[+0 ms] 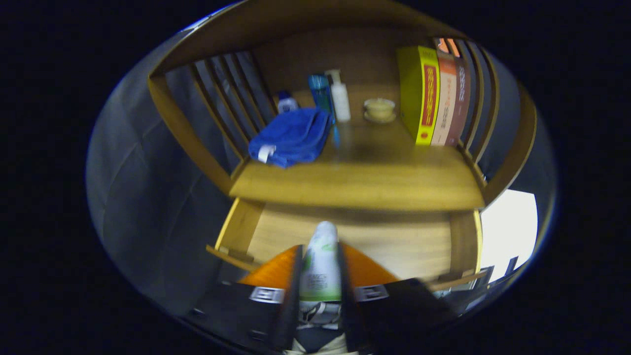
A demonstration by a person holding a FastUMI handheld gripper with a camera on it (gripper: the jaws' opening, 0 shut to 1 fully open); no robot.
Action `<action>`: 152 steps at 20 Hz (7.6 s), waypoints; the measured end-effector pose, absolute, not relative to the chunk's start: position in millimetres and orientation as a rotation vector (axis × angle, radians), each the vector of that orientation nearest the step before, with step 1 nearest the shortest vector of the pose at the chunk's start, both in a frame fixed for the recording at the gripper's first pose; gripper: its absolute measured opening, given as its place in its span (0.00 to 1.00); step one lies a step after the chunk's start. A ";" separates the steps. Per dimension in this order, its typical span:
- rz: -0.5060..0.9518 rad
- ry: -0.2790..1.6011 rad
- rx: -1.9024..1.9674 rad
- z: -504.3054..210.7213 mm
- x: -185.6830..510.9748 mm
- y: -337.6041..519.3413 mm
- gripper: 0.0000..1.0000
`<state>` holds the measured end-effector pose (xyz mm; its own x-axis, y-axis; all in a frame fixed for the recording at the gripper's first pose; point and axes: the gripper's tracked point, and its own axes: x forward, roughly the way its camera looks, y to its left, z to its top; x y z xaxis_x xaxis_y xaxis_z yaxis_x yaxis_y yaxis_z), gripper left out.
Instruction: Pull open the drawer, take out the items inside it, and place them on the countertop above the cabinet.
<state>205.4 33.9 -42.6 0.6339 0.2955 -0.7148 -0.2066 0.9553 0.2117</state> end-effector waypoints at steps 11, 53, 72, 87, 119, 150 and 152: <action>0.302 0.982 -0.051 -109.5 215.9 41.3 0.54; 0.374 1.123 0.078 -148.6 207.0 90.1 0.41; 0.240 0.693 0.106 -47.3 366.6 51.2 0.40; 0.169 0.747 0.119 -93.0 382.3 57.0 0.76; 0.121 0.097 -0.014 -125.6 83.6 26.9 0.98; 0.073 0.086 0.028 -92.5 195.4 15.8 0.98; 0.052 0.063 -0.008 -61.2 167.5 -2.3 0.98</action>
<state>167.5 -2.3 -61.2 0.9967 0.0515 -0.0632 -0.0520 0.9986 -0.0068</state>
